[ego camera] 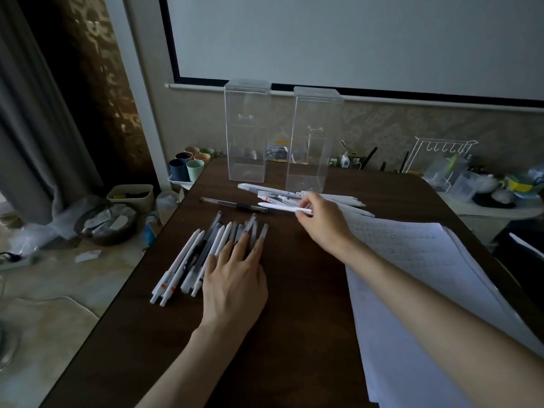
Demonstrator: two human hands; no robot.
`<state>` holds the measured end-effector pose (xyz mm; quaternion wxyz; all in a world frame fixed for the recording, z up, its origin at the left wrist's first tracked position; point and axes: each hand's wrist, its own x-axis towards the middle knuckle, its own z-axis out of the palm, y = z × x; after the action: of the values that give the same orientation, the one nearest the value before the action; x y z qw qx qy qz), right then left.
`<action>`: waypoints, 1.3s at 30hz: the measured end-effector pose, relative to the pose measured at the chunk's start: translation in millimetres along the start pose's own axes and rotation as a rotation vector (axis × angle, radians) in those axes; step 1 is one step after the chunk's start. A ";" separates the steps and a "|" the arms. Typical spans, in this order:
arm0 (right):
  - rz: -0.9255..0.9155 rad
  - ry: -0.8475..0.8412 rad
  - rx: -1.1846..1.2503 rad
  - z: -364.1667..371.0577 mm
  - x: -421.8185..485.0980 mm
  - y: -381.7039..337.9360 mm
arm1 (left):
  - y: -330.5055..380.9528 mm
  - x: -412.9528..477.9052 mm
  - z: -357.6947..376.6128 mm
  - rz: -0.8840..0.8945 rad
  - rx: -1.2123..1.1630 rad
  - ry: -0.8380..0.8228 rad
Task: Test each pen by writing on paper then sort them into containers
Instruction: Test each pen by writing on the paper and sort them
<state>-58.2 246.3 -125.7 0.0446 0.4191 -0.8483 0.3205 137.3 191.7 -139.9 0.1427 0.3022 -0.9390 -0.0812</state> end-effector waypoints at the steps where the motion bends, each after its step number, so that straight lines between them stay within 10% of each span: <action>1: 0.023 0.017 0.123 -10.5 -7.0 2.3 | 1.0 -0.1 -0.1 -0.003 0.004 -0.010; 12: 0.004 0.178 1.146 -130.1 -106.2 48.1 | 22.1 -5.7 0.5 0.199 0.109 0.071; 23: 0.080 0.288 0.545 -148.5 -145.2 90.1 | 124.1 -26.8 11.3 0.767 -0.139 0.072; 34: 0.217 0.617 0.626 -148.8 -147.7 107.8 | 176.6 -27.3 41.8 1.000 -0.198 -0.193; 39: 0.431 0.444 0.657 -143.7 -144.6 115.5 | 173.3 -27.6 46.2 0.991 -0.220 -0.217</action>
<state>-78.2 479.7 -120.3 0.0223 0.1459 -0.7394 0.6568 49.7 350.4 -148.3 0.0968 -0.2055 -0.9647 -0.1332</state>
